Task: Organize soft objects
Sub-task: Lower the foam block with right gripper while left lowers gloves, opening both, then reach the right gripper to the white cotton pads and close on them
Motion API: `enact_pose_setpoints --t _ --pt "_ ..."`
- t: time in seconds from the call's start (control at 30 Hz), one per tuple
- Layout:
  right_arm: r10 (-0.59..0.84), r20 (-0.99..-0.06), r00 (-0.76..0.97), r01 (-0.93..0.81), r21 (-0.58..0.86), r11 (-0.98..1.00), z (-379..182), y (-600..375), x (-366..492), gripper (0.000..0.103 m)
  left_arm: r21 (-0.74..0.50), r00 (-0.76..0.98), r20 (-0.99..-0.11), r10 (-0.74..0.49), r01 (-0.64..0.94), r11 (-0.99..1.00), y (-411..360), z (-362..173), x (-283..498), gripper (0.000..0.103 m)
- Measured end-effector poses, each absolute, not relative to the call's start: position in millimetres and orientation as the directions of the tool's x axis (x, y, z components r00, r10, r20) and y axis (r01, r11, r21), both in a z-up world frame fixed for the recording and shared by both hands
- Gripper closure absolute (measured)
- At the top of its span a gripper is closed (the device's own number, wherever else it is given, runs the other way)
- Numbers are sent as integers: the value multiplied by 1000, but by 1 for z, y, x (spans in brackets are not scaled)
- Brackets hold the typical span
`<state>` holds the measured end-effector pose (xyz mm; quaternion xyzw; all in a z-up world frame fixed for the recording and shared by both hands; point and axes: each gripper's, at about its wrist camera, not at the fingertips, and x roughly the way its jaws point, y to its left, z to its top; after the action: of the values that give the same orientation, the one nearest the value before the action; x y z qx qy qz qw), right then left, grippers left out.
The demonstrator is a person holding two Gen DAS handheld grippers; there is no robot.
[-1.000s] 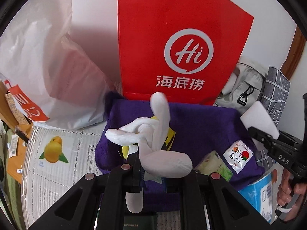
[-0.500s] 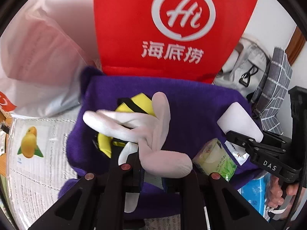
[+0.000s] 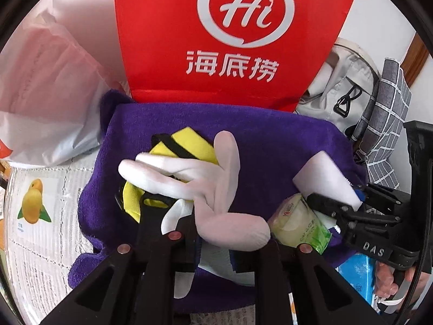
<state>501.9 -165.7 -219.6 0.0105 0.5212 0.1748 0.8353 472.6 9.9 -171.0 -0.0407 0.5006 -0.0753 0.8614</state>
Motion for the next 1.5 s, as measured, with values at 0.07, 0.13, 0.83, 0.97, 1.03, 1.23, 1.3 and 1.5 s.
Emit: enact_pose_setpoints --t 0.07,0.13,0.83,0.97,1.03,1.23,1.3,1.5 --pt "303 -864 403 -284 198 938 -216 -164 502 49 -155 494 -851 -180 91 984 10 -169 472 82" --pt "302 -860 411 -284 195 939 -212 -164 501 45 -172 502 -842 -196 94 981 10 -167 471 79" --pt "235 -769 594 -242 108 964 -142 -176 421 30 -169 638 -748 -186 87 982 23 -98 437 41" --pt "265 -802 536 -248 150 957 -148 -172 382 30 -157 697 -691 -189 111 981 24 -69 413 41" --pt "285 -810 512 -278 158 948 -151 -167 359 31 -161 727 -659 -192 113 980 28 -57 397 41" --pt "296 -811 504 -333 134 933 -157 -139 298 32 -146 722 -664 -195 131 981 47 -51 347 41" --pt "308 -809 500 -338 145 930 -163 -131 288 32 -146 719 -669 -188 122 982 59 -55 331 41" --pt "275 -834 479 -310 132 941 -190 -113 266 32 -171 698 -687 -202 115 979 94 -80 282 42"
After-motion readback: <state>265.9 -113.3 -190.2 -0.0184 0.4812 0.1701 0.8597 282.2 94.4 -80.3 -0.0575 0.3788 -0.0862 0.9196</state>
